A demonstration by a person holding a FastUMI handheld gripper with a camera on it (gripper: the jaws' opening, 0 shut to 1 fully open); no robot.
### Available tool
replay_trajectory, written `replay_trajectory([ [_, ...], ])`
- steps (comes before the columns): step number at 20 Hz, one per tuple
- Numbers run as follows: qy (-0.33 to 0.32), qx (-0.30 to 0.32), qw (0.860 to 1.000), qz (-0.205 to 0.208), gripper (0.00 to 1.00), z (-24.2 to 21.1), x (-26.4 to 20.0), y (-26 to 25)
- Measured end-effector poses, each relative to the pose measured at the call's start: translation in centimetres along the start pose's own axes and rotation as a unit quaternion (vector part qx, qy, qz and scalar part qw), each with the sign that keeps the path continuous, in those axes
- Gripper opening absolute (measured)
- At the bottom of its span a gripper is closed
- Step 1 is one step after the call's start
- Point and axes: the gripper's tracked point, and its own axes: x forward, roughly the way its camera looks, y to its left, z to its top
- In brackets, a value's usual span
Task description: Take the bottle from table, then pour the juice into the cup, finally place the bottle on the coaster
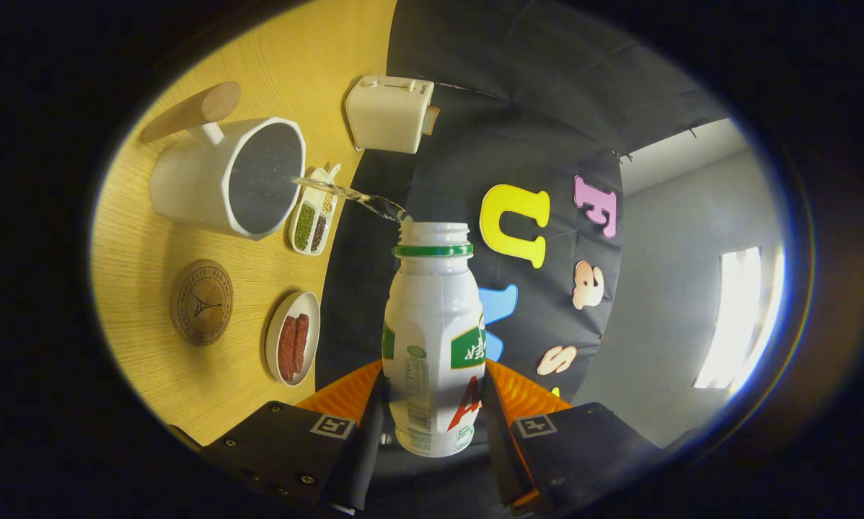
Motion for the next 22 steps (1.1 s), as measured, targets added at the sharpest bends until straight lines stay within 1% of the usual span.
replay_trajectory([
  [22,-0.001,-0.028,1.0,-0.014,0.66,-0.4,0.39,-0.96],
])
